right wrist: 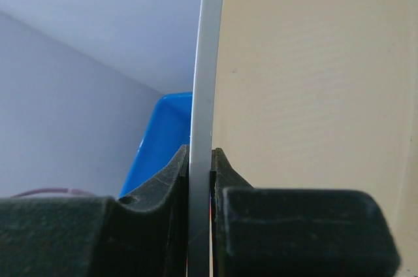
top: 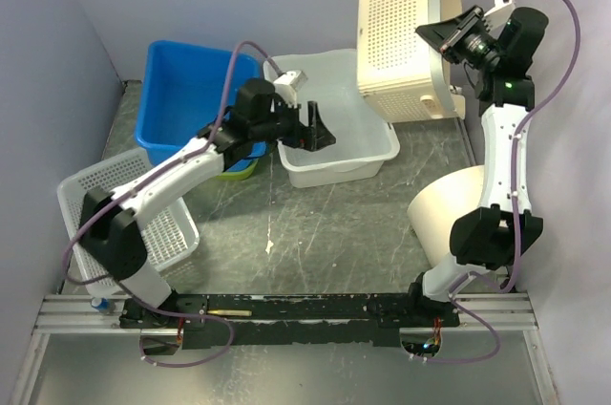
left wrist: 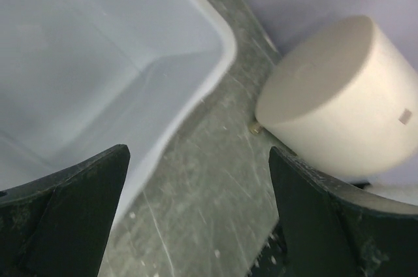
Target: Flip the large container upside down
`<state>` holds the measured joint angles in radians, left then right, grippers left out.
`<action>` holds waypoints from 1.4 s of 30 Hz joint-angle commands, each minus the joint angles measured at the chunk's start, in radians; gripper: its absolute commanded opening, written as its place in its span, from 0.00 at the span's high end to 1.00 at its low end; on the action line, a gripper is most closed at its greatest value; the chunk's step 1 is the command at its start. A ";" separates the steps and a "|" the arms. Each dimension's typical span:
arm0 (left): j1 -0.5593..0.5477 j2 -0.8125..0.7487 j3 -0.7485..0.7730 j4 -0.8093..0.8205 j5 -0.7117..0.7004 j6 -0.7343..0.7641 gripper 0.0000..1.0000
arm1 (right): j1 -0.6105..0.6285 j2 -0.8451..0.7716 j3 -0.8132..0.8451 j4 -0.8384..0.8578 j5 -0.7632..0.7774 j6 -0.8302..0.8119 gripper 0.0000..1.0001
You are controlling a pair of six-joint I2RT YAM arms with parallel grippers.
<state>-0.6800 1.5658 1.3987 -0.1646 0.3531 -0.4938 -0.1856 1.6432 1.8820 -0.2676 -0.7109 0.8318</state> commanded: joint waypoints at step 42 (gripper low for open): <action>0.450 0.260 0.183 -0.399 -0.432 0.062 0.00 | 0.191 0.136 -0.437 0.783 -0.246 0.415 1.00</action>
<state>-0.3027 1.8828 1.6146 -0.5510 -0.0959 -0.4522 -0.0414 1.7618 1.4662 0.2310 -0.8265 1.0382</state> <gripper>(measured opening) 0.994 0.106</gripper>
